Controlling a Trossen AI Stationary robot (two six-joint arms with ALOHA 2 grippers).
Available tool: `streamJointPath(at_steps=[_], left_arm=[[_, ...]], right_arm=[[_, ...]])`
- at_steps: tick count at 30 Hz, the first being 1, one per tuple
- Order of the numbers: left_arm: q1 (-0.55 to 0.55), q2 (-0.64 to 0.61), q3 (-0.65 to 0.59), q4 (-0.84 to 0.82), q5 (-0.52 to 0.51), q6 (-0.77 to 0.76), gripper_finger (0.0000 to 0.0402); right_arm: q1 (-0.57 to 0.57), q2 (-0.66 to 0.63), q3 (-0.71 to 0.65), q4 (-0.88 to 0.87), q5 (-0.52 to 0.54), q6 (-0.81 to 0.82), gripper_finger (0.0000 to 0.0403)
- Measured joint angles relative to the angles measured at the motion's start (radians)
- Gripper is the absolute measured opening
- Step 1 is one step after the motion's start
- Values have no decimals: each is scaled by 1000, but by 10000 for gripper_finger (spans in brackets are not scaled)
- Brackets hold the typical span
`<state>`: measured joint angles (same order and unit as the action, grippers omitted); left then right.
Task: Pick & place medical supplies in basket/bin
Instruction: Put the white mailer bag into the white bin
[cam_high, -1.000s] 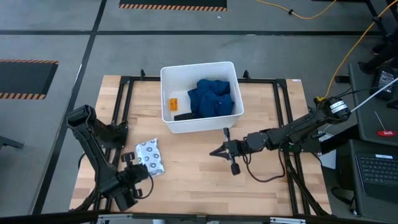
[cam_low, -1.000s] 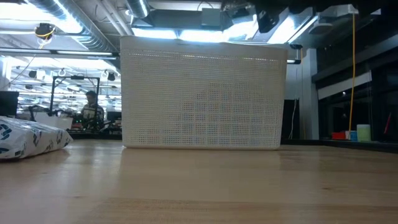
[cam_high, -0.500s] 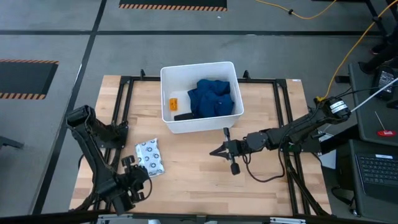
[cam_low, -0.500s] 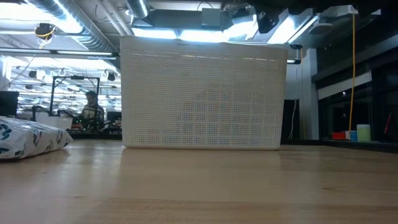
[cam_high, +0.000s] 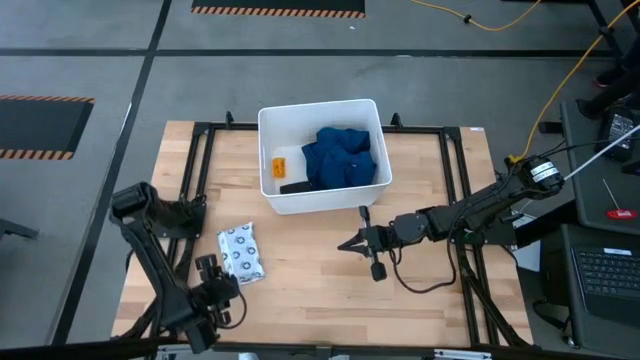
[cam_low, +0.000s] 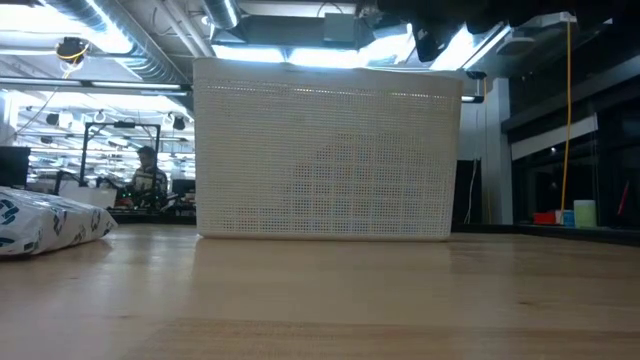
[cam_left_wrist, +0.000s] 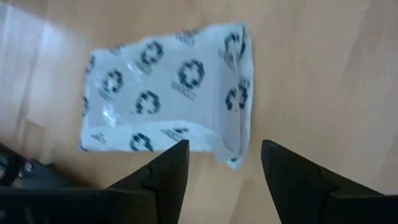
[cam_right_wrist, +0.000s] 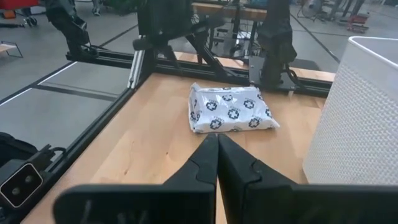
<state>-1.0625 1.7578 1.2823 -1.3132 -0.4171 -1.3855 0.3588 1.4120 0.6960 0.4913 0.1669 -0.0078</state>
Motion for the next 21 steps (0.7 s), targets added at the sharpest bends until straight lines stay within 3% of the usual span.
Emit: streamJointPath(at_steps=[6, 21], left_arm=[[-10, 83, 0, 8, 51, -83, 190], [-18, 124, -1, 5, 15, -298, 173]], right_arm=[[0, 0, 0, -1, 0, -5, 8], [0, 0, 0, -3, 0, -2, 8]])
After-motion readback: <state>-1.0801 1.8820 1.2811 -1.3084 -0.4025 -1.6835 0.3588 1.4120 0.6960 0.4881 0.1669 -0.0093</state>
